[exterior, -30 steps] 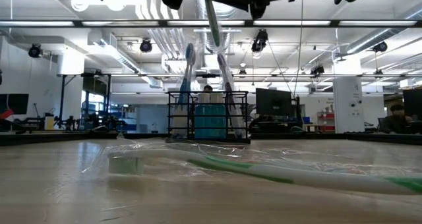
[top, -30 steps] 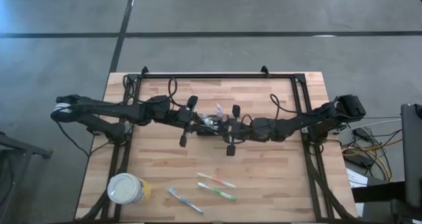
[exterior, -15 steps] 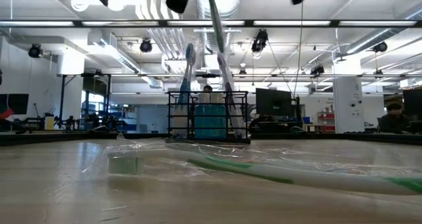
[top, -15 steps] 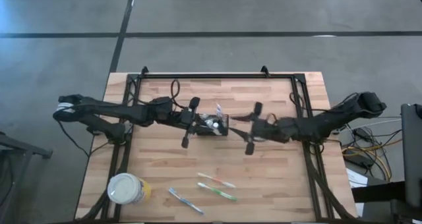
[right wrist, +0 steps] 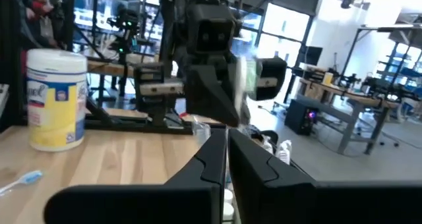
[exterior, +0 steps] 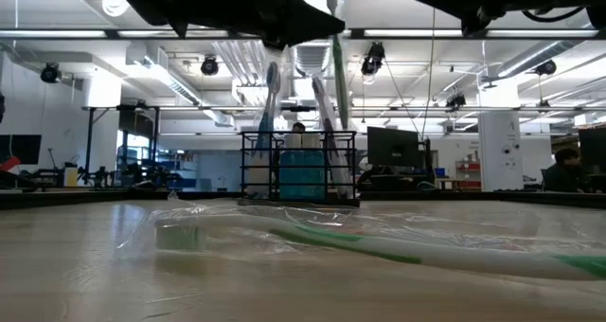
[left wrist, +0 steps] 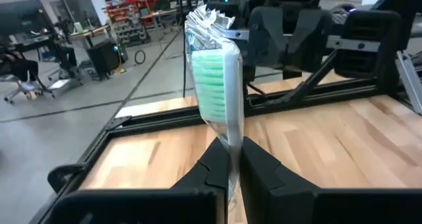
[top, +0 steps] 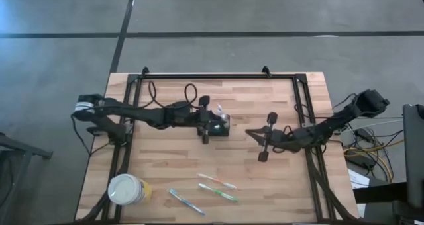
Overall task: Pick & Place toothbrushing station
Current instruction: Put the green toothbrush into the black wire organizer, then put the orange toothbrush into the black wire organizer
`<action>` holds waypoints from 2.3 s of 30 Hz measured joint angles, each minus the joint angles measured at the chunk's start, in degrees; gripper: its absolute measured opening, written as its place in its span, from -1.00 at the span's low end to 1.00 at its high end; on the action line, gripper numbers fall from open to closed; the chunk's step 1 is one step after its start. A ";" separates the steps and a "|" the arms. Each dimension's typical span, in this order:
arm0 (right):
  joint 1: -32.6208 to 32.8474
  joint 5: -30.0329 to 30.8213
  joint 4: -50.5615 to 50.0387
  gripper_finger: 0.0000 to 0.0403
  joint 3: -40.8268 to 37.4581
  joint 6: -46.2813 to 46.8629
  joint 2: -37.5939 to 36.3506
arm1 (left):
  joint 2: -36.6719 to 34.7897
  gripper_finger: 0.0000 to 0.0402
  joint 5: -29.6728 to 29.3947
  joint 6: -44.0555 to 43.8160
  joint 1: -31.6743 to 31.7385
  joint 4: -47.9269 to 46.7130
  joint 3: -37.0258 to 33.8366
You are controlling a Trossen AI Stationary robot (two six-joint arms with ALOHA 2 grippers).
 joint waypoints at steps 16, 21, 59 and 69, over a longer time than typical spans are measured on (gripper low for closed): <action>0.12 -0.86 -0.36 -0.94 0.05 1.08 -0.98 | 6.67 -0.91 -2.01 -2.09 0.65 -0.59 0.42; 0.12 -0.88 -0.47 -0.94 -0.02 1.06 -0.96 | 7.98 -0.91 -1.90 -2.22 0.97 0.00 0.51; 0.09 -1.10 -1.78 -0.94 -0.03 1.22 -0.92 | -4.57 0.28 2.08 0.66 0.87 -5.98 2.35; 0.09 -1.12 -1.80 -0.94 -0.37 2.61 -0.92 | -34.19 -0.03 1.09 1.90 0.87 -39.30 1.17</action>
